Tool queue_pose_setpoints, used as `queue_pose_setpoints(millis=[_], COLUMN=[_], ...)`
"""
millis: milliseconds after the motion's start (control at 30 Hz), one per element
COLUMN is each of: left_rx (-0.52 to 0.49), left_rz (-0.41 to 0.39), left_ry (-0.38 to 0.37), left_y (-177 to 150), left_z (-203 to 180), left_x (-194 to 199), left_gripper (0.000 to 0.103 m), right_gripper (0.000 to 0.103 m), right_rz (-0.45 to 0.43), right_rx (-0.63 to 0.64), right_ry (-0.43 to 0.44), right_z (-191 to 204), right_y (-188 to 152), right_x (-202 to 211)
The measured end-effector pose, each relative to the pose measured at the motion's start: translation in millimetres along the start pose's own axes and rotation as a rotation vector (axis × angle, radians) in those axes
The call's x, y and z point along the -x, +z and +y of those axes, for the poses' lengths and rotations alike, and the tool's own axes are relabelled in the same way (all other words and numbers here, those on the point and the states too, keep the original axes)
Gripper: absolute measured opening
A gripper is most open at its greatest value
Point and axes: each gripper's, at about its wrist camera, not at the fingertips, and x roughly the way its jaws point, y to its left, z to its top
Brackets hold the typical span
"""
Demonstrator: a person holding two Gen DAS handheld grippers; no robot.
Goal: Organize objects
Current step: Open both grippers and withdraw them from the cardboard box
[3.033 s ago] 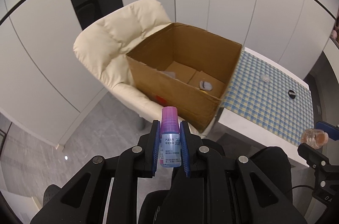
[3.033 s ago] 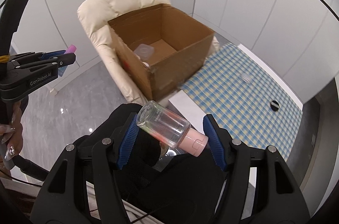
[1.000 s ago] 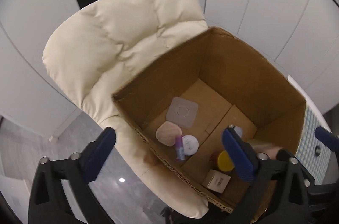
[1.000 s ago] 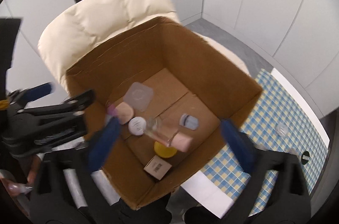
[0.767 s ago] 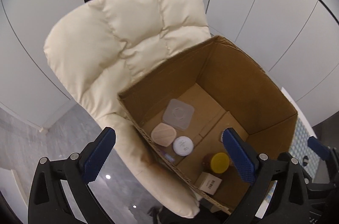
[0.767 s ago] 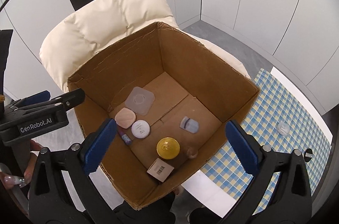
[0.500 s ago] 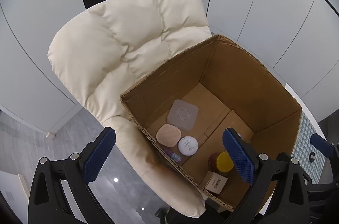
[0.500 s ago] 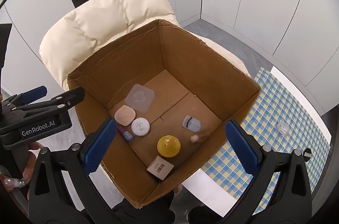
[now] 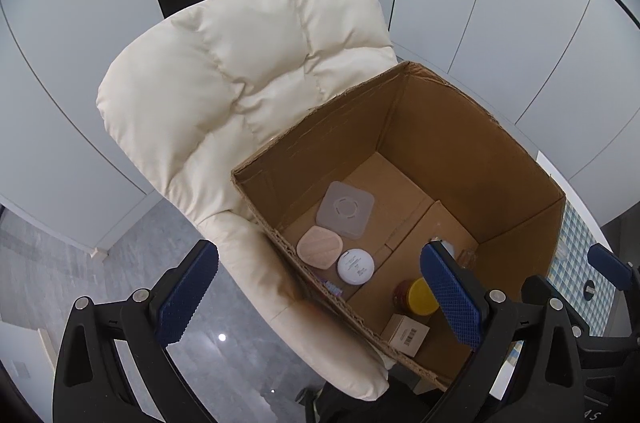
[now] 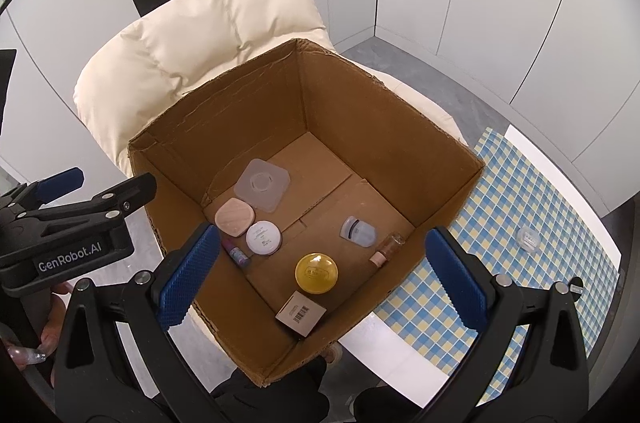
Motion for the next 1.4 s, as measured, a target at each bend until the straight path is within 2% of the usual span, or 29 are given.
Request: queue_pose_setpoints(millis=[833, 1400], left_rx=[-0.016, -0.052], left_rz=[-0.031, -0.065], left_ry=[-0.004, -0.031], left_y=[-34.6, -86.5], left_z=[10.4, 20.8], left_x=[59.9, 118.9], left_gripper=[0.101, 0.101], right_gripper=[0.103, 0.103], right_rz=[-0.023, -0.029], right_rx=[0.015, 0.047], right_ry=[-0.023, -0.066], right_z=[17.8, 42.6], right_y=[-28.9, -90.5], right_x=[60.7, 114.6])
